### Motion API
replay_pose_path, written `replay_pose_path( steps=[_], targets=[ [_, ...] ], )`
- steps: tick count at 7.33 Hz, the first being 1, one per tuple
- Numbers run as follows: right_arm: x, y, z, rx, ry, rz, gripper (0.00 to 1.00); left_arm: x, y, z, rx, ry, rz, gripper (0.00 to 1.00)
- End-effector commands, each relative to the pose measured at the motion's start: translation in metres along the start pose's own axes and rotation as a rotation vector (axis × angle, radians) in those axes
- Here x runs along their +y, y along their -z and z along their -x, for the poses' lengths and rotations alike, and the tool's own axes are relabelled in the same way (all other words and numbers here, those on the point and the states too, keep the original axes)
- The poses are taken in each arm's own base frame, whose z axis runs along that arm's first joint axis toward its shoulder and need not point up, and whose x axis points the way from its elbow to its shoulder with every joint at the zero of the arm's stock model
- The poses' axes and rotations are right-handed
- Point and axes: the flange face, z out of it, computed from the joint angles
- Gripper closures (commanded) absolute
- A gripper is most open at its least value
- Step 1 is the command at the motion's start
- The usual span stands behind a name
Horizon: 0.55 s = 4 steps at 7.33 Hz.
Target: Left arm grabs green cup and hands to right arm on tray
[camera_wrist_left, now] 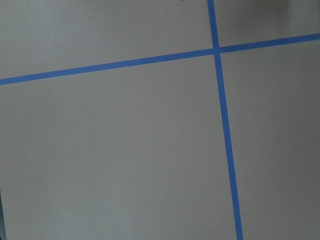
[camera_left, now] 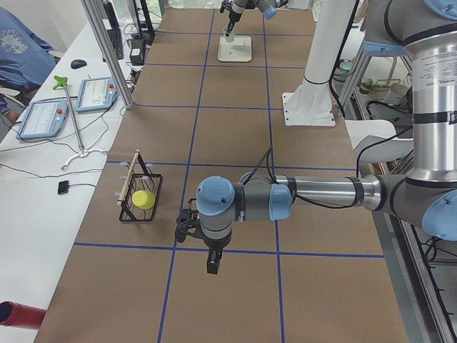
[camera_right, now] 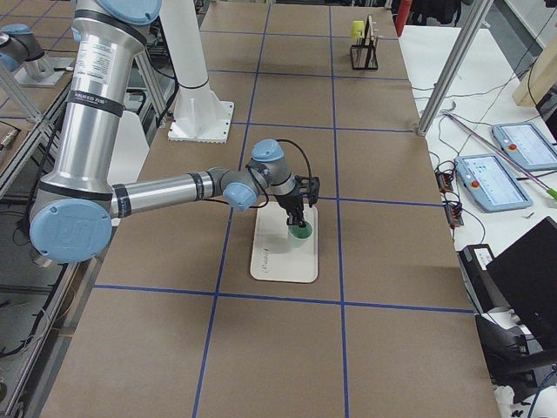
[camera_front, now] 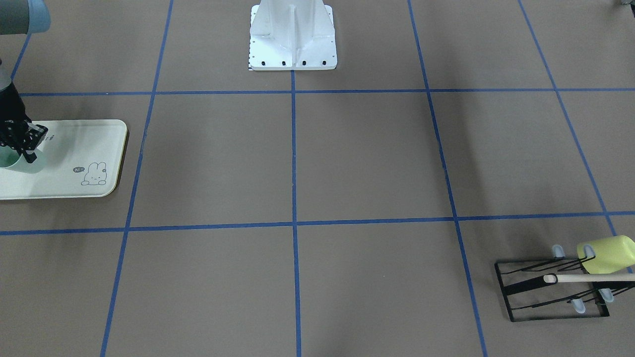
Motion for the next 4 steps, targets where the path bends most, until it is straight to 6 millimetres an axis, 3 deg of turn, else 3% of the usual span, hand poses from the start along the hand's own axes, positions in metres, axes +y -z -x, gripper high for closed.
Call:
replay_pose_path(
  steps=[1,4],
  targets=[
    [0.026,-0.014,0.023,0.031,-0.029,-0.070,1.00,0.000,0.000,0.001,0.000,0.001,0.001,0.00],
    [0.040,-0.021,0.022,0.067,0.005,-0.093,1.00,0.001,-0.002,0.001,0.001,0.003,0.003,0.00]
  ],
)
